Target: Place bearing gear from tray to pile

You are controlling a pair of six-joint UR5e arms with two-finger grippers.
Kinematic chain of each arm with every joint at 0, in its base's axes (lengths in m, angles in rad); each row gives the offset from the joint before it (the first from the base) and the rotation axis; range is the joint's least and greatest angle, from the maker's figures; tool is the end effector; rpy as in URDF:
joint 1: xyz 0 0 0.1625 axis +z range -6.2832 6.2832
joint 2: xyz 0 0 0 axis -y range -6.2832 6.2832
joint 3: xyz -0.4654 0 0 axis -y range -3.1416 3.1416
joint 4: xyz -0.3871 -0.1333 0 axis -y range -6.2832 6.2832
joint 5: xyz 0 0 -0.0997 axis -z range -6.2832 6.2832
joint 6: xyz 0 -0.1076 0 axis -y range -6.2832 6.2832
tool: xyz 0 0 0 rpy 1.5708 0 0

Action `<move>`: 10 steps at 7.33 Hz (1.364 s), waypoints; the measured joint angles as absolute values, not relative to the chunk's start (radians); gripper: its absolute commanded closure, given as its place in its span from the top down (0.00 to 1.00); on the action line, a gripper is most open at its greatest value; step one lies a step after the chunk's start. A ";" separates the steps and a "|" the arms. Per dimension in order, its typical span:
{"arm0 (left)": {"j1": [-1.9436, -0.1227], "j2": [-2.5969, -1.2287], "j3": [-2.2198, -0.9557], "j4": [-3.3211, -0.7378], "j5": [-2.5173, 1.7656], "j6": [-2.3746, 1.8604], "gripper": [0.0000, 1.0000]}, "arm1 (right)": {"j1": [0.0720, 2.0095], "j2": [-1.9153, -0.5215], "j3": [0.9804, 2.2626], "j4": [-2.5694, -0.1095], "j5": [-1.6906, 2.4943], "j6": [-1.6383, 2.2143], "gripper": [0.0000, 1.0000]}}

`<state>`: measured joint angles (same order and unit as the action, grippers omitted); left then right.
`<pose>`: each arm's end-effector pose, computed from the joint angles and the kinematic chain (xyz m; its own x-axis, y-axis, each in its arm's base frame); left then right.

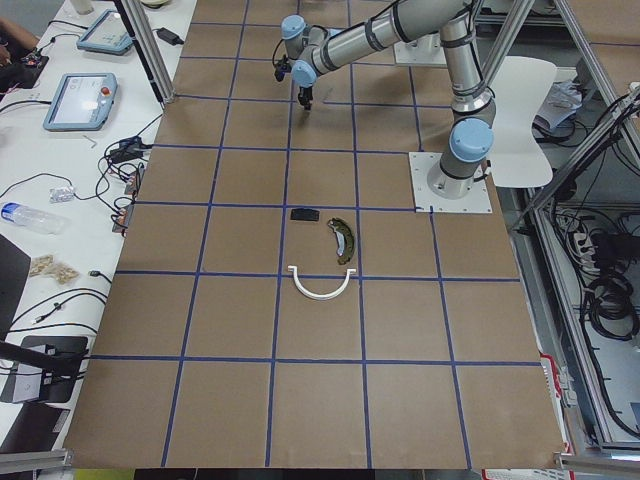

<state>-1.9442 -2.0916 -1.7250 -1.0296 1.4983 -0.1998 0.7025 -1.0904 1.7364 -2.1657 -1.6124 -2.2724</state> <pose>-0.3569 -0.5242 0.2046 -0.9854 0.1646 0.0439 0.1693 0.9748 0.1450 -0.3886 -0.4978 0.2297 -0.1645 -0.9842 -0.0658 -0.9863 0.1649 -0.0012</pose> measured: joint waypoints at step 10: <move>-1.787 -2.026 -1.644 -1.168 1.518 -0.164 0.00 | 0.688 -1.085 1.743 -2.166 -1.611 -2.235 0.00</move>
